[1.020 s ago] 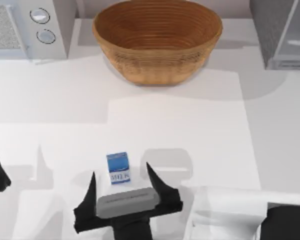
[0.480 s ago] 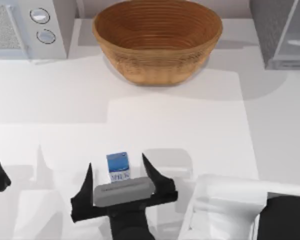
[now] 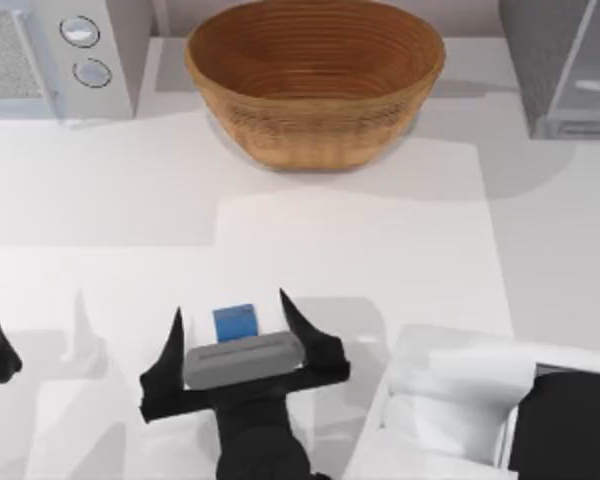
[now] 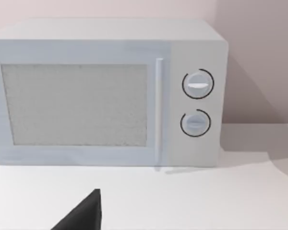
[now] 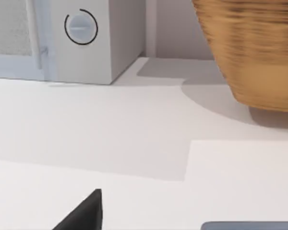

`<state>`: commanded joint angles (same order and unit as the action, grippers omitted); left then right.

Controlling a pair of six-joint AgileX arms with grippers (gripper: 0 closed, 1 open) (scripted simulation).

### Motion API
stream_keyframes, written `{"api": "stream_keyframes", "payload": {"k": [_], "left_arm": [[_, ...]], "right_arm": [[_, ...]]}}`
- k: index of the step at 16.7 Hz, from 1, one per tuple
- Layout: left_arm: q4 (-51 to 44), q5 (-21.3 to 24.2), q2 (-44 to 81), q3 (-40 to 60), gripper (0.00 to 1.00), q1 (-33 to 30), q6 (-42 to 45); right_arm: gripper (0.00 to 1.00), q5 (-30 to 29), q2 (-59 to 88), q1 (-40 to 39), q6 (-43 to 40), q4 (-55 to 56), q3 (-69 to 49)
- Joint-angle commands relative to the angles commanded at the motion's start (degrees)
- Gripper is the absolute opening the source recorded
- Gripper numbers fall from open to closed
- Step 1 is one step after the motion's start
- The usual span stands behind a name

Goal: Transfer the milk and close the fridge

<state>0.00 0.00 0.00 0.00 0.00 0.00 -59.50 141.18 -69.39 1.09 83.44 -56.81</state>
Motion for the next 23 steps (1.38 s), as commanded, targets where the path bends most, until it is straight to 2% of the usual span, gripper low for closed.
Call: {"api": "stream_keyframes", "payload": {"k": [12,23], "left_arm": [[0.00,0.00,0.00,0.00,1.00,0.00,0.00],[0.00,0.00,0.00,0.00,1.00,0.00,0.00]], "right_arm": [[0.02,0.00,0.00,0.00,0.00,0.00,0.00],[0.00,0.06,-1.04,-0.20,0.06,-0.68,0.26]]}}
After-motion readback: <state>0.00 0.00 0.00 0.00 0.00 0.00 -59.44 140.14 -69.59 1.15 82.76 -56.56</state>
